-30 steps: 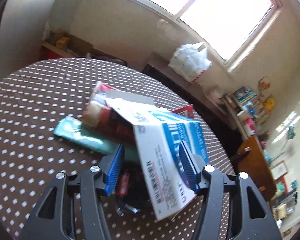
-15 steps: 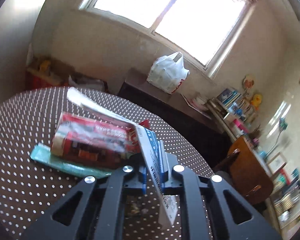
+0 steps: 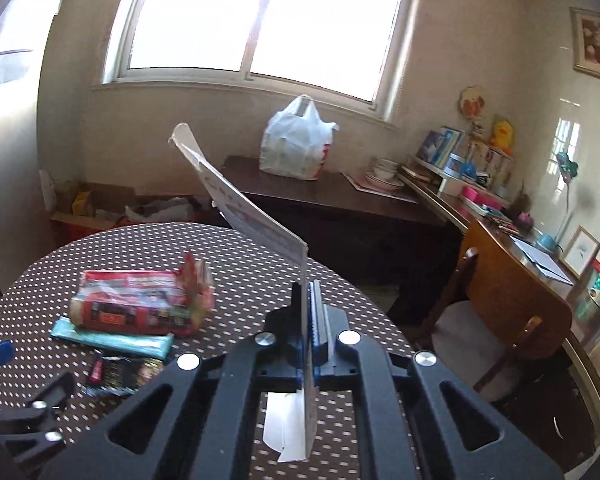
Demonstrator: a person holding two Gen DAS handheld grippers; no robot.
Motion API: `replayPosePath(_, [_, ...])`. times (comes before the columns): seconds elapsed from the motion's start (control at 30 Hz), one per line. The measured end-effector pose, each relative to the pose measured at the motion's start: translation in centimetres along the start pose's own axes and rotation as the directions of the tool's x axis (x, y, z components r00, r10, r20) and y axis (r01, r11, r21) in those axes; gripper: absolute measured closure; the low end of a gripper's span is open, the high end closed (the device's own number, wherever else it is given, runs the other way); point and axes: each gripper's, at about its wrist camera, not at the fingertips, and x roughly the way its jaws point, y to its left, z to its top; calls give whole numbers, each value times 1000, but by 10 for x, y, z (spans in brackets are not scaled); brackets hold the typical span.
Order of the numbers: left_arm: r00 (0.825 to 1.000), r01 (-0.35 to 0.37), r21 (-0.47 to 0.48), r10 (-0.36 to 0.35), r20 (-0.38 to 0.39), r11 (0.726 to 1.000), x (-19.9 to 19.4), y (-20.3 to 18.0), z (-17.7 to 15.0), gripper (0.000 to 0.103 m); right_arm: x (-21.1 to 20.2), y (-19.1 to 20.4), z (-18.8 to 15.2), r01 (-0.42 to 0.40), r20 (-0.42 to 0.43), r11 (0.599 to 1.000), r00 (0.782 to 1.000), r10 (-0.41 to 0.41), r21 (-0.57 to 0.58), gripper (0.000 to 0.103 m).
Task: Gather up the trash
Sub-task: 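Grasp the blue-white medicine box flap with the right tool and lift it, then grasp the black snack wrapper with the left tool while the right tool holds the box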
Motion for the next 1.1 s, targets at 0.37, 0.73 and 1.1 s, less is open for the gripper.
replayPosePath(0.37, [992, 43, 42, -37, -123, 998, 50, -36, 1, 34, 8, -51, -15, -95, -70, 987, 992, 104, 129, 99])
replayPosePath(0.73, [991, 28, 40, -23, -129, 999, 60, -37, -1, 96, 8, -54, -22, -126, -82, 980, 987, 140, 155, 99])
replayPosePath(1.1, [992, 100, 49, -95, -88, 994, 54, -56, 10, 16, 13, -66, -18, -132, -85, 978, 985, 147, 163, 99])
